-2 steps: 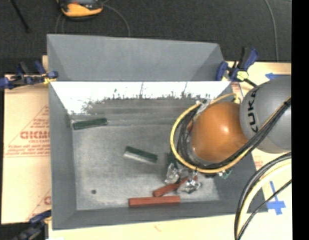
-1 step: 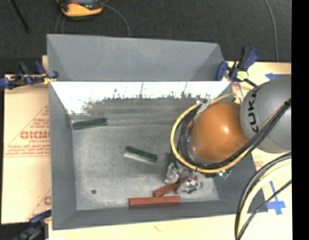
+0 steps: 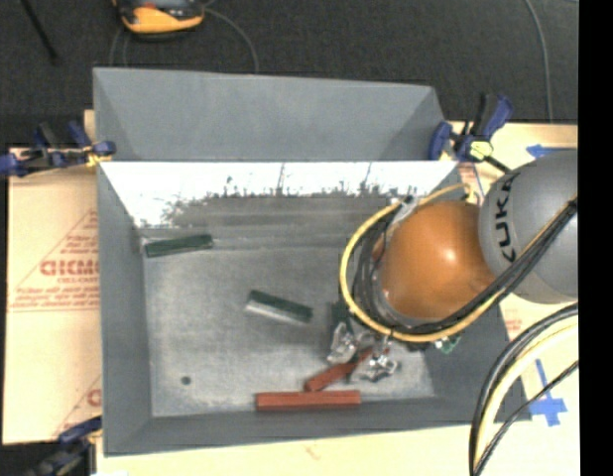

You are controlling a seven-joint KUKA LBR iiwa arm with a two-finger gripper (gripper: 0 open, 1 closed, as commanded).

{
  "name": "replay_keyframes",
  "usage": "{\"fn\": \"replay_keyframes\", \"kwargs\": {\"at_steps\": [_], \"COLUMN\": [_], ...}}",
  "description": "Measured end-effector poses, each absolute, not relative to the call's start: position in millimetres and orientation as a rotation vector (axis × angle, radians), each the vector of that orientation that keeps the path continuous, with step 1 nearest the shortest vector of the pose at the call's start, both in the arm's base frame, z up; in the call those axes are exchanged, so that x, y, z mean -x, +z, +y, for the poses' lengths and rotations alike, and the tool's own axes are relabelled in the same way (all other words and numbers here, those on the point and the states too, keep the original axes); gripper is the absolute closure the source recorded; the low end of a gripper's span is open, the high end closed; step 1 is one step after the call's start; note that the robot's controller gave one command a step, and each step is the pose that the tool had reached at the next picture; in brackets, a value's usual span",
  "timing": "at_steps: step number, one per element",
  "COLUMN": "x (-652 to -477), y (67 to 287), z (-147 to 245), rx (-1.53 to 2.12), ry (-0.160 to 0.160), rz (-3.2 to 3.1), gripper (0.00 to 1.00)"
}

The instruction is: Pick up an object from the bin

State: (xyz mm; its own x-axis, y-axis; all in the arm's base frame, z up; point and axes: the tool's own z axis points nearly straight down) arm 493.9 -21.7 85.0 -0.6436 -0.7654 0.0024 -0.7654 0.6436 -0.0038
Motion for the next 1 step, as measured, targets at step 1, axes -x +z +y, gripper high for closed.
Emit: {"fn": "replay_keyframes", "kwargs": {"at_steps": [1], "x": [-494.0], "y": [94.4], "z": [-20.4], "rx": [-1.327], "ry": [0.004], "rz": [-2.852], "gripper": [1.00]}}
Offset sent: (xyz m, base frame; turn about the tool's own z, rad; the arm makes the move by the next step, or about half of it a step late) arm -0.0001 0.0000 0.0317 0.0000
